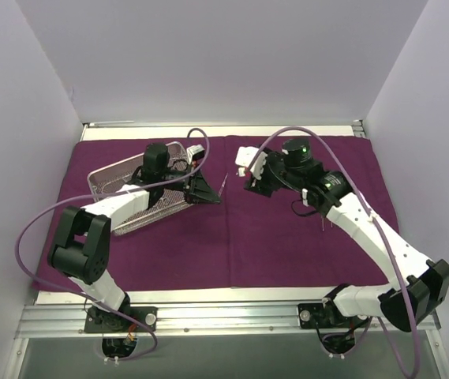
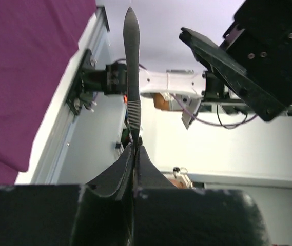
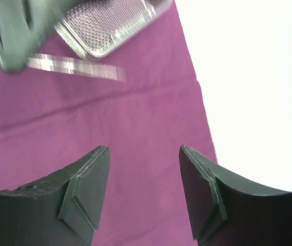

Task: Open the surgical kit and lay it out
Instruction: Place the medical item in the surgical kit.

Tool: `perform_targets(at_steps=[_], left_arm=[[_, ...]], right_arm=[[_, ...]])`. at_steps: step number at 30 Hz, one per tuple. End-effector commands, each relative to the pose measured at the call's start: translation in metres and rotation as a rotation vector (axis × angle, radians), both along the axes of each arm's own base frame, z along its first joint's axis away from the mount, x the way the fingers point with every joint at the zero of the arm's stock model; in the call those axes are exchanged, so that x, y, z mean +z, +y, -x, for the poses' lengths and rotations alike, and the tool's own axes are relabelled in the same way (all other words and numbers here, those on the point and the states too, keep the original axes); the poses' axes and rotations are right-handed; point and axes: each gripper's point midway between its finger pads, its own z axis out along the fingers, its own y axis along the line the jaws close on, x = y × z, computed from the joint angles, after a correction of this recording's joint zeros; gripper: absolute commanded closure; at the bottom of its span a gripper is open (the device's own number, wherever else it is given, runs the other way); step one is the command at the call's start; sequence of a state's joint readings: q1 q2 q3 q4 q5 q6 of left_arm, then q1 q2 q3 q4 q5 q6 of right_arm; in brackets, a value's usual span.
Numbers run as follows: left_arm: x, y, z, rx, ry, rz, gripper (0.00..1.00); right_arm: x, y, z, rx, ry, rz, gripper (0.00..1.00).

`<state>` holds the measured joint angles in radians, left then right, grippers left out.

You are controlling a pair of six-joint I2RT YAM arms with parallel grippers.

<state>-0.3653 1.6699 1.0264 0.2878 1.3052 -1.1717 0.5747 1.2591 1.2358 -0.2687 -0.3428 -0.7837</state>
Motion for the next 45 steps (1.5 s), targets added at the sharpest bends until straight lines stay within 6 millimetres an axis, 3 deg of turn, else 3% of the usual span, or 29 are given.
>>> perform_targets(at_steps=[1, 2, 3, 9, 23, 30, 38, 45], left_arm=[[0.023, 0.002, 0.024, -0.091, -0.038, 0.039, 0.98], [0.025, 0.001, 0.029, -0.103, -0.030, 0.039, 0.98], [0.026, 0.002, 0.032, -0.109, -0.030, 0.040, 0.98], [0.024, -0.008, 0.056, -0.149, -0.048, 0.047, 0.98], [0.030, -0.003, 0.075, -0.146, -0.039, 0.083, 0.98], [0.032, -0.005, 0.081, -0.153, -0.040, 0.082, 0.98], [0.027, -0.010, 0.085, -0.172, -0.027, 0.075, 0.98], [0.028, -0.016, 0.084, -0.189, -0.026, 0.076, 0.98]], right_arm=[[0.004, 0.041, 0.004, 0.234, -0.095, 0.093, 0.44], [0.001, 0.052, 0.013, 0.273, -0.080, 0.115, 0.45], [0.012, 0.059, 0.015, 0.294, -0.100, 0.111, 0.46], [-0.008, 0.085, 0.037, 0.395, -0.108, 0.200, 0.48], [-0.018, 0.048, 0.053, 0.407, -0.151, 0.371, 0.53], [-0.025, 0.052, 0.060, 0.431, -0.134, 0.354, 0.53], [-0.017, 0.057, 0.057, 0.443, -0.155, 0.363, 0.54], [-0.028, 0.063, 0.066, 0.492, -0.136, 0.385, 0.56]])
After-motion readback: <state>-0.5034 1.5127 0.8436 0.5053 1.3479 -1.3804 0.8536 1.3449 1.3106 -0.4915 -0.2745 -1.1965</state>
